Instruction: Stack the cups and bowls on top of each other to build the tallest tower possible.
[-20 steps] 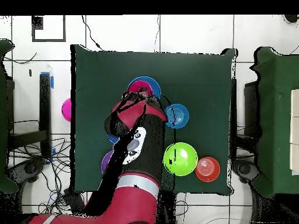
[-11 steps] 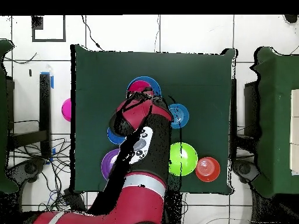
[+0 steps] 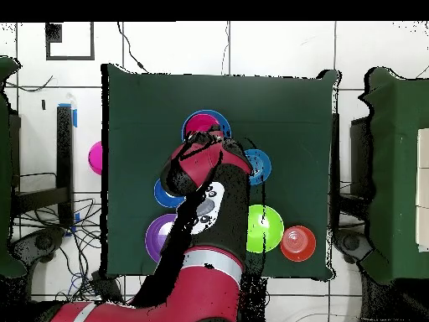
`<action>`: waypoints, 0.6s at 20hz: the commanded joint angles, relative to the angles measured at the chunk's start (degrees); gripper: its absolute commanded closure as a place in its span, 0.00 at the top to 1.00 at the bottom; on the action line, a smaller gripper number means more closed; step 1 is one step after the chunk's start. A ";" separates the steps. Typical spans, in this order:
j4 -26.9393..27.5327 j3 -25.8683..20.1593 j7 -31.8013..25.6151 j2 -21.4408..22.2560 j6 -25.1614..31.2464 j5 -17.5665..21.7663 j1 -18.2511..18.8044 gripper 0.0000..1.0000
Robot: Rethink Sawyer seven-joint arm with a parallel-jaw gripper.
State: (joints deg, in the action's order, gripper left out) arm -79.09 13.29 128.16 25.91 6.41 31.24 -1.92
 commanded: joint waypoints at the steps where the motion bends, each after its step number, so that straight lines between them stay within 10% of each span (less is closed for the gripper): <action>1: -0.18 -6.63 4.32 -3.05 -3.25 -1.25 0.06 0.00; 12: -0.38 -7.62 4.21 -3.41 -4.17 -1.55 0.39 0.00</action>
State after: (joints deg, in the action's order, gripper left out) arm -79.10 13.15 128.16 24.52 4.72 31.15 -1.92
